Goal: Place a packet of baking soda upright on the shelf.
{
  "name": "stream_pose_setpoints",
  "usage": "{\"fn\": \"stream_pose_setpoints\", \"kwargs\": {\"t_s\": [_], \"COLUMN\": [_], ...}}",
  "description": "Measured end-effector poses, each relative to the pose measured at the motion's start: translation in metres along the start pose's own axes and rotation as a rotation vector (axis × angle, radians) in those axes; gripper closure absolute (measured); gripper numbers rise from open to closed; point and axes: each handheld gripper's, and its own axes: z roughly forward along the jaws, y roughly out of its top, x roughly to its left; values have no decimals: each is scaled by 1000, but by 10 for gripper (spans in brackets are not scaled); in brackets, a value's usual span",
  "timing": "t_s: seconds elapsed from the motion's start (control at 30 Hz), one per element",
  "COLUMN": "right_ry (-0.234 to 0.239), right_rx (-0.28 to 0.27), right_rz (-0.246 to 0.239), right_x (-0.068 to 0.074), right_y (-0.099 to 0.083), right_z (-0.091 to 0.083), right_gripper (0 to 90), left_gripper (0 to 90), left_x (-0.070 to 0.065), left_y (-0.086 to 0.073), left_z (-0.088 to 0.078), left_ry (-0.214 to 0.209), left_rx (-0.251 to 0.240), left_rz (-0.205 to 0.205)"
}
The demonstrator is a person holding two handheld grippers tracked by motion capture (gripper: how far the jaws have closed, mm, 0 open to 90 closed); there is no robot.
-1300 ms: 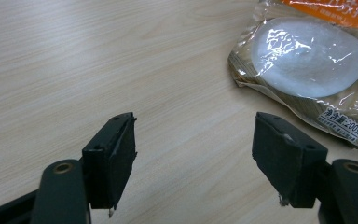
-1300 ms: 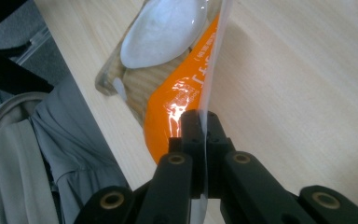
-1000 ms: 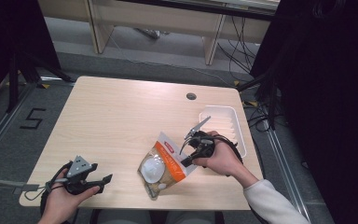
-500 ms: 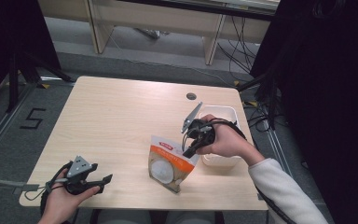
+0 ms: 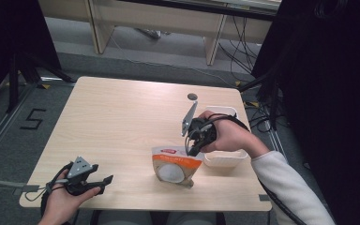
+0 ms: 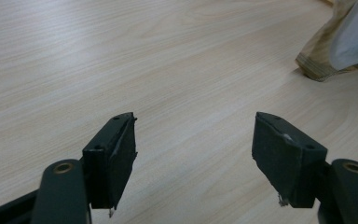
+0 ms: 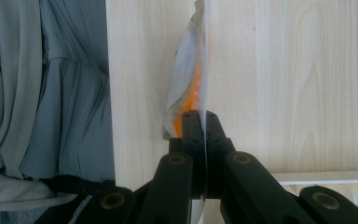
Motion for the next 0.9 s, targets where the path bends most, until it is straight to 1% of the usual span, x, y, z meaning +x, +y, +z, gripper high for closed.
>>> {"fn": "stream_pose_setpoints", "kwargs": {"t_s": [0.03,0.1,0.13,0.2,0.23,0.27,0.3,0.33,0.37,0.4,0.43,0.47,0.53,0.57,0.6,0.63,0.67,0.7,0.73,0.8,0.83,0.87,0.9], "right_ry": [5,0,-4,-2,-1,-8,-3,-16,-5,-10,-14,-16,-12,-16,-24,-22,-27,-27,-28,-31,-34,-39,-41], "right_rx": [-7,0,18,31,33,41,40,51,38,37,46,51,50,45,58,55,41,41,53,38,44,40,32], "right_rz": [-33,-58,-18,-20,-38,-29,-55,-19,-59,-78,-43,-35,-43,-56,-18,-19,-42,-42,-11,-30,-8,0,-25], "right_x": [-2,-5,-2,-2,-3,-2,-4,-2,-5,-6,-5,-5,-5,-6,-5,-5,-8,-8,-6,-8,-7,-7,-8], "right_y": [0,1,1,2,3,3,4,4,4,4,3,2,1,1,-1,-1,-3,-3,-3,-4,-4,-4,-4], "right_z": [0,-2,-5,-7,-8,-10,-11,-13,-13,-14,-16,-17,-20,-20,-23,-24,-27,-27,-30,-35,-38,-40,-43], "right_gripper": [900,900,900,900,900,900,900,900,900,900,900,900,900,900,900,900,900,900,900,900,900,900,900], "left_gripper": [298,298,298,298,298,298,298,298,298,299,299,299,298,299,298,299,299,299,299,299,299,299,299], "left_x": [0,0,0,0,0,0,0,0,0,0,0,0,0,0,0,0,0,0,0,0,0,0,0], "left_y": [0,0,0,0,0,0,0,0,0,0,0,0,0,0,0,0,0,0,0,0,0,0,0], "left_z": [0,0,0,0,0,0,0,0,0,0,0,0,0,0,0,0,0,0,0,0,0,0,0], "left_ry": [0,1,1,0,0,-3,-3,0,0,-3,-3,-3,-2,0,0,0,-1,-1,-1,0,1,0,0], "left_rx": [-1,0,1,2,1,-4,-3,1,-1,-4,-3,-3,3,1,0,1,2,1,1,2,2,0,1], "left_rz": [0,1,1,3,2,1,2,1,0,3,3,2,5,4,3,2,1,1,1,1,2,-1,-1]}}
